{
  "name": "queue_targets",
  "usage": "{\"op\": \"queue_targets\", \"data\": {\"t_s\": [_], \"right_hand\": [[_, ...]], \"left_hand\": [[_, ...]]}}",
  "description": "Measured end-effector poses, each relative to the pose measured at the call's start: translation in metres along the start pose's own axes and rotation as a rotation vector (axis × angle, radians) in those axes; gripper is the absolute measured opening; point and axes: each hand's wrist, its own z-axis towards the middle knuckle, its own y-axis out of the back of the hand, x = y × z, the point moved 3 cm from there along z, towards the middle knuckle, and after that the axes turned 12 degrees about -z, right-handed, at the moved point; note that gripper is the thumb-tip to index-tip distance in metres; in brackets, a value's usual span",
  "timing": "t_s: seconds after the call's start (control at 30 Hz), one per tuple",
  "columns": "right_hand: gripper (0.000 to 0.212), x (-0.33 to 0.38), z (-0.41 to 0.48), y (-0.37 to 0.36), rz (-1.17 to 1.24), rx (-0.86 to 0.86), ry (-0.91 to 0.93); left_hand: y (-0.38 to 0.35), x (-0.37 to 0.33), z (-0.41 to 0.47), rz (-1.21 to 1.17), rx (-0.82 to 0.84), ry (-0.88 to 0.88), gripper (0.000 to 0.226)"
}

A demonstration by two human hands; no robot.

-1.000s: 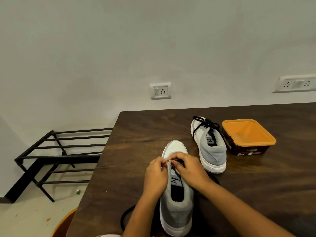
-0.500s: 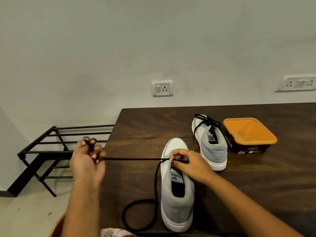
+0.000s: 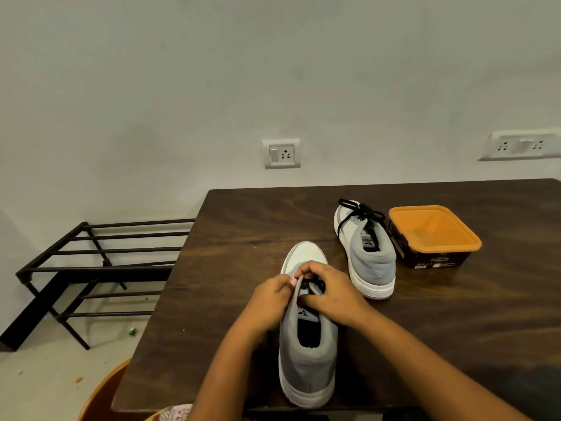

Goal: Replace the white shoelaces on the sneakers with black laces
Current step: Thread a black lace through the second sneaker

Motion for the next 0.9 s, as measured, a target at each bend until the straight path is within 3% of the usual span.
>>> {"op": "queue_targets", "data": {"t_s": [0.07,0.17,0.27,0.33,0.4,0.47,0.5,0.57,0.6,0.67,0.73,0.9], "right_hand": [[0.036,-0.001,0.001,0.000,-0.023,0.005,-0.014],[0.038,-0.002,0.001,0.001,-0.058,0.015,-0.042],[0.038,-0.003,0.001,-0.001,-0.058,0.019,-0.065],[0.042,-0.003,0.001,-0.001,-0.032,0.022,-0.075],[0.046,-0.003,0.001,-0.001,-0.010,0.023,-0.088],[0.048,-0.003,0.001,-0.001,0.034,0.018,-0.099],[0.047,-0.004,0.000,-0.001,0.059,0.008,-0.104],[0.045,-0.005,-0.001,-0.001,0.093,-0.011,-0.111],[0.045,-0.005,-0.002,-0.002,0.108,-0.012,-0.111],[0.044,-0.005,-0.003,-0.001,0.134,-0.011,-0.111],[0.045,-0.005,-0.002,0.000,0.142,-0.023,-0.103],[0.057,-0.006,-0.004,0.004,0.194,-0.034,-0.112]], "left_hand": [[-0.001,-0.009,-0.004,-0.477,-0.020,0.015,0.028],[0.025,-0.027,-0.002,-1.209,-0.219,-0.138,0.016],[0.077,-0.048,-0.017,-1.500,-0.255,-0.350,0.012],[0.111,-0.043,-0.026,-1.686,-0.093,-0.433,0.014],[0.133,-0.042,-0.038,-1.795,0.261,-0.404,0.009],[0.149,-0.037,-0.044,-1.630,0.207,-0.279,0.039],[0.150,-0.040,-0.050,-1.459,0.129,-0.224,0.040],[0.153,-0.029,-0.057,-0.849,-0.238,-0.040,0.029],[0.145,-0.027,-0.059,-0.471,-0.318,0.059,0.025],[0.115,-0.016,-0.049,-0.003,-0.180,0.179,0.015],[0.078,-0.005,-0.032,0.100,-0.073,0.180,0.007],[0.006,-0.001,-0.001,0.296,-0.081,-0.033,0.014]]}}
